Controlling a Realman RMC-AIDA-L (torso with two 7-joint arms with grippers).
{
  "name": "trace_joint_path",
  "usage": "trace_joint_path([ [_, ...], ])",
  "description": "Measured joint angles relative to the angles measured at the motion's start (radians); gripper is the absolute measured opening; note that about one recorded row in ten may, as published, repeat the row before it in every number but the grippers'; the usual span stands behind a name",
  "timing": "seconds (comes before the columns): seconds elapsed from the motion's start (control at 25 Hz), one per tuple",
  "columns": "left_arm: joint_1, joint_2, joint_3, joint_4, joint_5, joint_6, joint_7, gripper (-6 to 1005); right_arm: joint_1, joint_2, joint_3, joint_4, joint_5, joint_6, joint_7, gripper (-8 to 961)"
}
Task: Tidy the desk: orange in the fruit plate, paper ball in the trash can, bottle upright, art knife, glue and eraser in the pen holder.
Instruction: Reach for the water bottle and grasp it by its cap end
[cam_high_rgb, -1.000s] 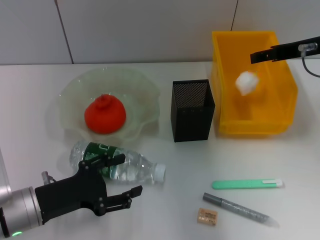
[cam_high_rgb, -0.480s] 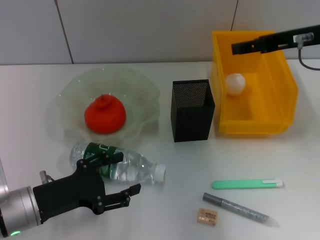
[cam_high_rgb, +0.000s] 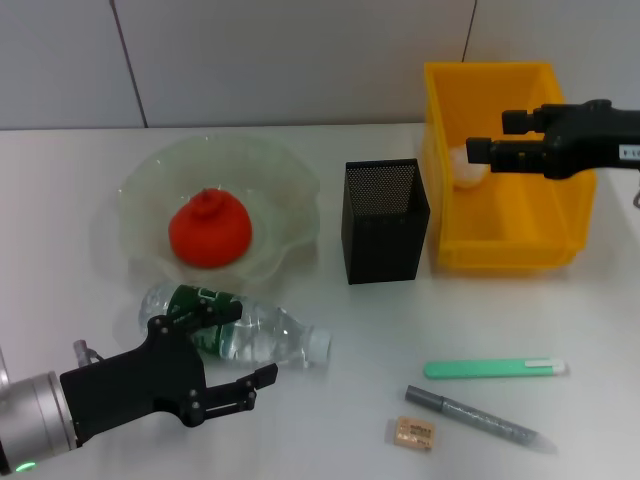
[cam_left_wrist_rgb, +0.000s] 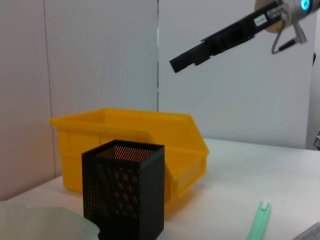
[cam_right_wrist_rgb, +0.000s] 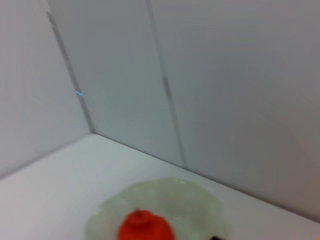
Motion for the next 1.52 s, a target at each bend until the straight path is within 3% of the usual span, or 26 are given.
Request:
trace_joint_path([
  [0.2, 0.000, 0.002, -0.005, 0.002, 0.000, 0.021, 0.000, 845, -0.070, 0.001, 0.001, -0.084, 0.122, -0.091, -0.185, 706],
  [0.4, 0.005, 0.005, 0.003, 0.047, 0.007, 0.054, -0.001, 845, -0.110, 0.001, 0.001, -0.209, 0.128, -0.187, -0.391, 704],
  [0.8, -0.010, 0.019, 0.024, 0.160, 0.020, 0.071, -0.074, 844, -0.117, -0.002, 0.009, -0.471, 0.129, -0.273, -0.705, 700],
  [0.92, -0.017, 0.018, 0.027, 0.170, 0.037, 0.071, -0.086, 844, -0.118, -0.002, 0.053, -0.553, 0.126, -0.294, -0.792, 699],
  [1.0, -0.045, 0.007, 0.029, 0.251, 0.137, 0.071, -0.164, 844, -0.116, -0.004, 0.121, -0.637, 0.125, -0.320, -0.876, 698],
  [1.44, -0.127, -0.009, 0.058, 0.426, 0.291, 0.073, -0.361, 844, -0.185, -0.011, 0.195, -0.691, 0.113, -0.351, -0.931, 698],
  [1.52, -0.158, -0.010, 0.130, 0.493, 0.344, 0.048, -0.445, 844, -0.195, -0.011, 0.195, -0.691, 0.099, -0.351, -0.932, 698],
])
